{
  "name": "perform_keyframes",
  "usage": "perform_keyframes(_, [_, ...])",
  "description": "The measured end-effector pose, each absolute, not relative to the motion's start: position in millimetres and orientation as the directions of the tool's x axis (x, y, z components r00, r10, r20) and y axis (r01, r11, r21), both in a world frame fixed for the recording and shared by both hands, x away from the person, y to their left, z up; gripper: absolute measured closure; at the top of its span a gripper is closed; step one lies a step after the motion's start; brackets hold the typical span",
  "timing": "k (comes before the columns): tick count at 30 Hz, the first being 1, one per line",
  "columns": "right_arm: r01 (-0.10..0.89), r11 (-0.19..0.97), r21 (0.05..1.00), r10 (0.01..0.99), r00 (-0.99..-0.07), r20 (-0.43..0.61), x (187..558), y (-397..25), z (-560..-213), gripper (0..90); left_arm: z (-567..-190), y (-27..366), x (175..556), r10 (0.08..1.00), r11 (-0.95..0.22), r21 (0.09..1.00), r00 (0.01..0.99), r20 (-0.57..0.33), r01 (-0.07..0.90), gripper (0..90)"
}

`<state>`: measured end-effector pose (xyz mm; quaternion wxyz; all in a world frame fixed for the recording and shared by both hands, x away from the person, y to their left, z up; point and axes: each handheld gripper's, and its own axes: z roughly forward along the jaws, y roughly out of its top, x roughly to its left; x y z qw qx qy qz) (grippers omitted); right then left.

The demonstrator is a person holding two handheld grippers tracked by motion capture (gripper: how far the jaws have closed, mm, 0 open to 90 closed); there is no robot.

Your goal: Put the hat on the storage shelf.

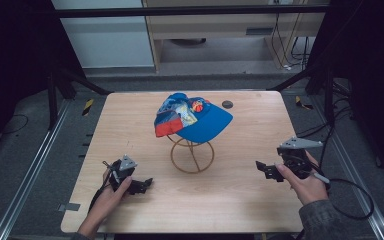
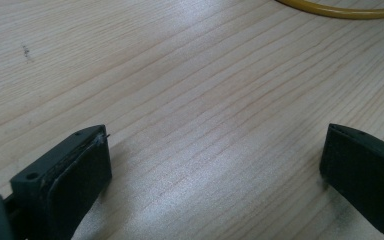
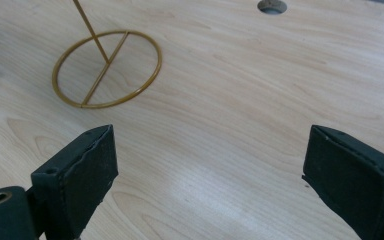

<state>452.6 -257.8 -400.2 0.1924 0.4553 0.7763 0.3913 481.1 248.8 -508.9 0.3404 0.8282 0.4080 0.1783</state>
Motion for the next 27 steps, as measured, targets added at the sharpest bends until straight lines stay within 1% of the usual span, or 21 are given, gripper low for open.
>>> perform_keyframes(14, [0.601,0.295,0.743,0.839,-0.534,0.099,449.8,-241.3,-441.9,7.1,-508.9,248.8,481.1,0.797,-0.435,0.709,0.603,0.018,0.554,0.0])
perform_keyframes(27, [0.614,0.307,0.727,0.825,-0.553,0.118,450.5,-226.5,-465.2,7.2,-508.9,248.8,481.0,0.797,-0.435,0.709,0.603,0.017,0.554,0.0])
